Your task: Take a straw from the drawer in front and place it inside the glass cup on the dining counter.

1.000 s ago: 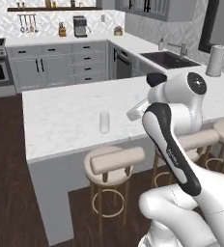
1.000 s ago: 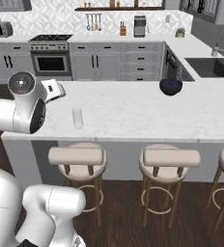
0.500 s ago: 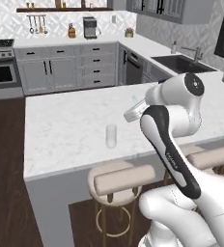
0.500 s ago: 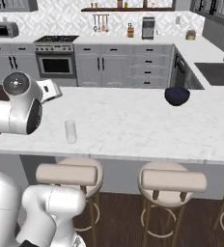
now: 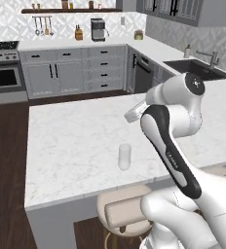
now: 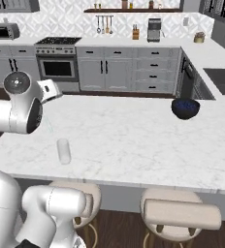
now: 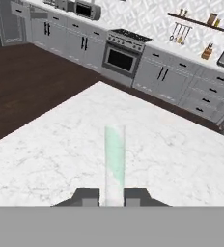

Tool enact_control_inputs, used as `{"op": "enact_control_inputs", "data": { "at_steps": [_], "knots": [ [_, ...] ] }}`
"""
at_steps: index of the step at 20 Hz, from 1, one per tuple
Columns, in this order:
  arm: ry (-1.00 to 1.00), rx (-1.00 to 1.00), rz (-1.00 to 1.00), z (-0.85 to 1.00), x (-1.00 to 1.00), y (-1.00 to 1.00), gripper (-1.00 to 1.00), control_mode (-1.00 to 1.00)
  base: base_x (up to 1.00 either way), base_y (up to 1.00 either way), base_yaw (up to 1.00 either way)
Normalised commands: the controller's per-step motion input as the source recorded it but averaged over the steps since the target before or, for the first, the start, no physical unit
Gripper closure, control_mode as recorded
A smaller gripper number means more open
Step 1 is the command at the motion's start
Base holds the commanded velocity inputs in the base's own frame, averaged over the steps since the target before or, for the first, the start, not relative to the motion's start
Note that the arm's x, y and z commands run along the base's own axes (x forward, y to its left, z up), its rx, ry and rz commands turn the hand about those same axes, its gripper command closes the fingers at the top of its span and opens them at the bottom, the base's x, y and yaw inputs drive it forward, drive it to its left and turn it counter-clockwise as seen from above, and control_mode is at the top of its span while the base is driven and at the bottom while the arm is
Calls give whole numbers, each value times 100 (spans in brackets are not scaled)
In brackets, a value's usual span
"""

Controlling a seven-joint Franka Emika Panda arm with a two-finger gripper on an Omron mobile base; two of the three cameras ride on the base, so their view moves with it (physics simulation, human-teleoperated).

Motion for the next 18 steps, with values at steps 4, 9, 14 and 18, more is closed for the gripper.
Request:
{"op": "enact_control_inputs", "data": {
  "at_steps": [4,9,14,18],
  "knots": [
    [-12,24,23,42,-2,-25,100,-100,0,0,0],
    [-19,38,41,16,-7,-63,100,-100,0,0,0],
    [-11,36,46,0,5,-29,100,-100,0,0,0],
    [-3,26,43,0,30,-1,100,-100,0,0,0]
  ]
}}
